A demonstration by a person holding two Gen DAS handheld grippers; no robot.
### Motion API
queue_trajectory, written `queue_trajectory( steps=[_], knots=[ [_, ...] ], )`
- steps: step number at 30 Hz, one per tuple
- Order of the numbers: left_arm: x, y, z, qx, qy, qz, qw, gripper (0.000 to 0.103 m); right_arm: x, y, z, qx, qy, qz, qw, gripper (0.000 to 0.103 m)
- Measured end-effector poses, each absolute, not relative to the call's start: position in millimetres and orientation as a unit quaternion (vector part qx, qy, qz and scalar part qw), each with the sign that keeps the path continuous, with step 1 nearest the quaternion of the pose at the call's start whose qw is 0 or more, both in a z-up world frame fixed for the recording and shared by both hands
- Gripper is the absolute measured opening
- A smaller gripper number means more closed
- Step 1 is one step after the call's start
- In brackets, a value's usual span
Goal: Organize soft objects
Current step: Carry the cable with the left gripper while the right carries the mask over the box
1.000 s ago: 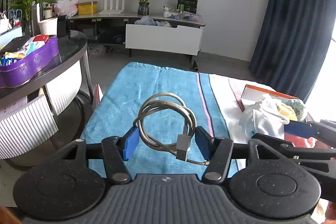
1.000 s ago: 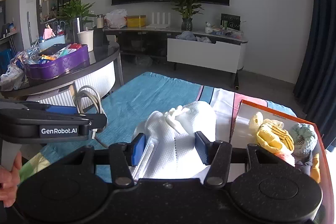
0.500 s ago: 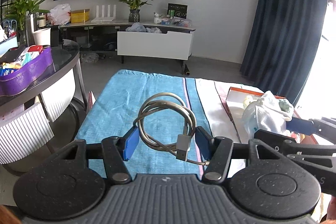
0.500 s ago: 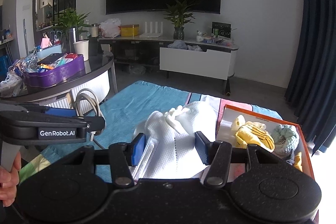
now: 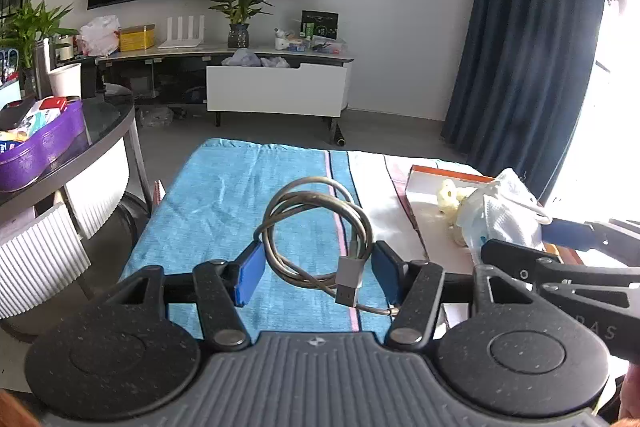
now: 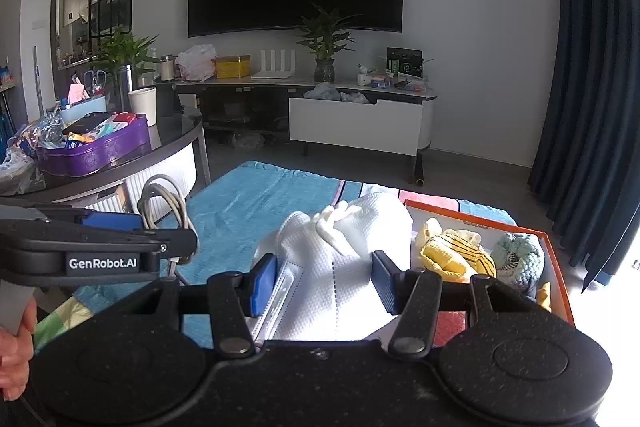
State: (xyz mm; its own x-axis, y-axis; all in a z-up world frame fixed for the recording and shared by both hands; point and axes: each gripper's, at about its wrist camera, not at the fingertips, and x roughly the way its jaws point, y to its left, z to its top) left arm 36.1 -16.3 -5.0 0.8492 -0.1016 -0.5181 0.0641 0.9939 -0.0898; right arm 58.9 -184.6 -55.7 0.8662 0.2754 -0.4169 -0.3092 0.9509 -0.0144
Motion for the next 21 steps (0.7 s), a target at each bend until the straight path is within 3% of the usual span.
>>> queue_trajectory(
  steps=[21],
  knots=[
    [38.5, -29.9, -6.7, -0.022, 0.271, -0.071, 0.960, 0.060, 52.7, -201.0, -53.6, -0.025, 0.208, 0.132, 0.969, 0.063]
  ],
)
